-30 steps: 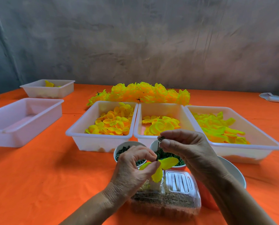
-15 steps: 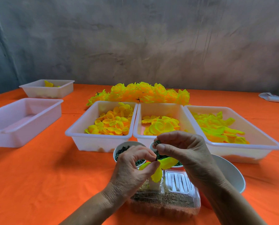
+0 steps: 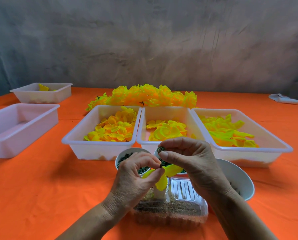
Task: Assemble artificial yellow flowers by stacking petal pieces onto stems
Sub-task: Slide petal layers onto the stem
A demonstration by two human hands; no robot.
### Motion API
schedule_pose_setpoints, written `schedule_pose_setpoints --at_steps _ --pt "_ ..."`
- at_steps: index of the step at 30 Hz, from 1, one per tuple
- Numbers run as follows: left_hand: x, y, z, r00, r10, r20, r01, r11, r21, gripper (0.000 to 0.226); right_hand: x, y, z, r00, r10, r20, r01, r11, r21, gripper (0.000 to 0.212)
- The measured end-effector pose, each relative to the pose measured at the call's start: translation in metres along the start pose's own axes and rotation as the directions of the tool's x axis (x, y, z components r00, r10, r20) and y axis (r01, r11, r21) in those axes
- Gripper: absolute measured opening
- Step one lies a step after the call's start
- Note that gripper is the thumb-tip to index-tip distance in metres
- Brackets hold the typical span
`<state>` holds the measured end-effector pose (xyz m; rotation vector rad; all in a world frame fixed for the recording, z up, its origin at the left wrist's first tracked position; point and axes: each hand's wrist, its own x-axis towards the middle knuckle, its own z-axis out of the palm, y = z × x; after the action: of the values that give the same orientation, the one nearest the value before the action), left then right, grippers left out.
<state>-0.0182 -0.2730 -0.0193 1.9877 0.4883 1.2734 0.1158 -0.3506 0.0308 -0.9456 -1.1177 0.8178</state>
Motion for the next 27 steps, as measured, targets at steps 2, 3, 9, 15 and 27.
schedule_pose_setpoints --at_steps 2,3,9,15,27 --pt "-0.0003 0.0004 0.0002 1.0 0.001 -0.002 -0.001 1.0 0.0 0.008 -0.0001 0.0001 0.0 1.0 0.0 0.001 0.0 1.0 0.006 0.021" --pt "-0.0004 0.0003 0.0 1.0 -0.001 -0.002 0.001 1.0 -0.001 0.008 -0.0002 0.0004 0.0002 1.0 0.0 0.003 0.0 1.0 0.008 0.021" --pt "-0.0007 0.0 -0.0001 1.0 0.003 0.005 -0.003 1.0 0.004 0.008 -0.0015 0.004 0.0004 1.0 0.005 -0.005 -0.005 1.0 0.026 0.021" --pt "-0.0006 0.0011 0.0001 1.0 0.021 -0.008 -0.021 1.0 0.017 0.011 -0.004 0.0051 -0.0002 1.0 0.021 -0.021 -0.022 0.999 -0.047 0.02" --pt "-0.0012 0.0 0.0008 0.999 0.034 -0.027 -0.034 0.999 0.025 0.017 -0.0054 0.0084 -0.0035 0.995 0.091 -0.029 -0.094 0.989 -0.118 0.03"
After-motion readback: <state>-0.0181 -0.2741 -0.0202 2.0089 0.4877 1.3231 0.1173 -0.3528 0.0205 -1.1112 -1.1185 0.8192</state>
